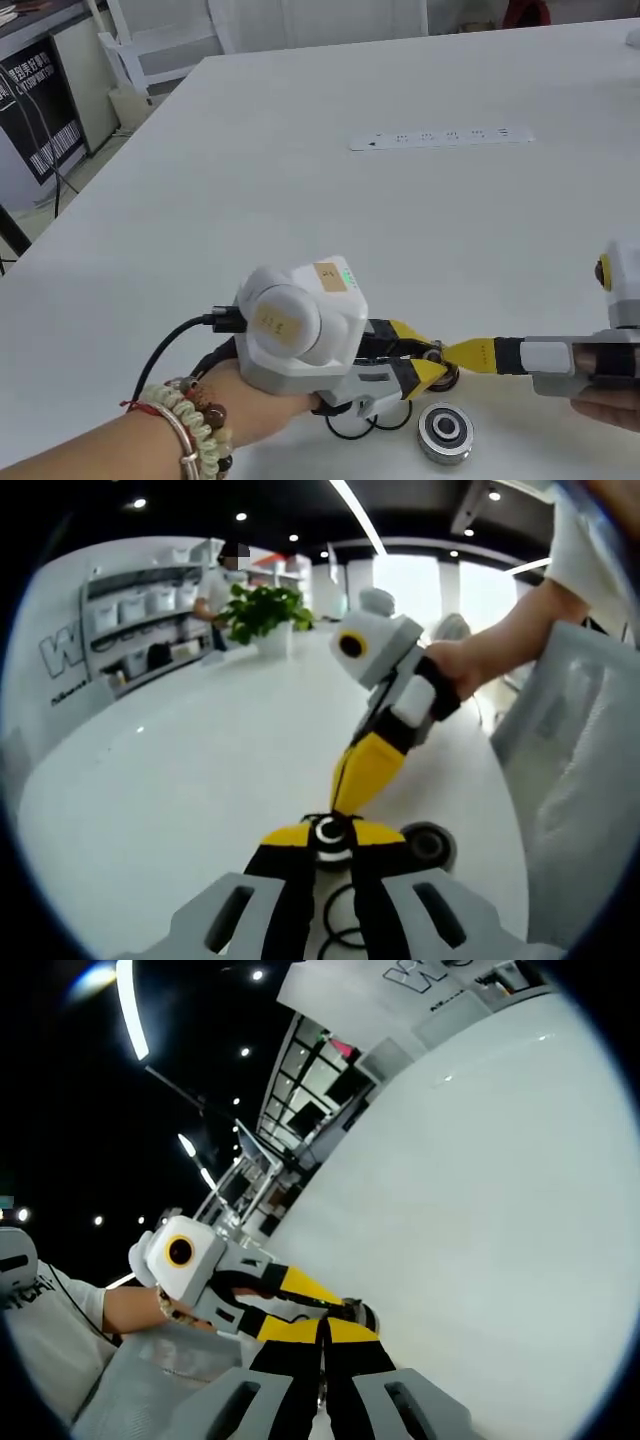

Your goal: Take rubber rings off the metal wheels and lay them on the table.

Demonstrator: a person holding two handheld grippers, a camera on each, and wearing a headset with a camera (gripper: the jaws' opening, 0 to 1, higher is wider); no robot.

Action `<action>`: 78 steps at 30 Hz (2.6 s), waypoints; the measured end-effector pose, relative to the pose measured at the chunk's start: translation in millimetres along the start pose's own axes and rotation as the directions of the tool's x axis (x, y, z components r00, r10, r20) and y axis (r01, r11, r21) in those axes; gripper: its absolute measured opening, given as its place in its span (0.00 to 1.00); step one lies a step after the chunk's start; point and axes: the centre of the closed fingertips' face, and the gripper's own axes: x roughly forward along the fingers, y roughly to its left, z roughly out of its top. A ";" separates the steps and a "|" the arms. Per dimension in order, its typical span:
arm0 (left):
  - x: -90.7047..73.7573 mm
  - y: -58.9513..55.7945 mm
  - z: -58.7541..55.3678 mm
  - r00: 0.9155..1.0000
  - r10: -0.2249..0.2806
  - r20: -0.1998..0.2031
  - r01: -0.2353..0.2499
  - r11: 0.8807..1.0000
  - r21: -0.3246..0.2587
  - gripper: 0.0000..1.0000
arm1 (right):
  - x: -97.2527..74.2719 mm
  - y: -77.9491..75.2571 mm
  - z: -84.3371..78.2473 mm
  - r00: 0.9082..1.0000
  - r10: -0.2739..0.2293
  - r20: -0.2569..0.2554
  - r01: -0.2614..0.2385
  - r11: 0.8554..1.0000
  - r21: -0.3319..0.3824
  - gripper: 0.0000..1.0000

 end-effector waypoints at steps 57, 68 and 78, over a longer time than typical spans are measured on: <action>-31.7 -24.4 48.3 0.997 -0.076 -0.007 0.077 0.994 0.074 0.53 | -23.9 -6.7 14.8 0.996 -0.075 0.037 0.077 0.996 -0.044 0.00; -71.1 -27.6 55.1 0.996 -0.075 -0.039 0.080 0.984 0.158 0.66 | -36.6 2.3 19.7 0.996 -0.085 0.039 0.088 0.992 -0.085 0.00; -117.6 -14.5 41.5 0.996 0.002 -0.088 0.015 0.982 0.186 0.72 | -46.5 9.9 21.9 0.994 -0.104 0.035 0.108 0.986 -0.125 0.00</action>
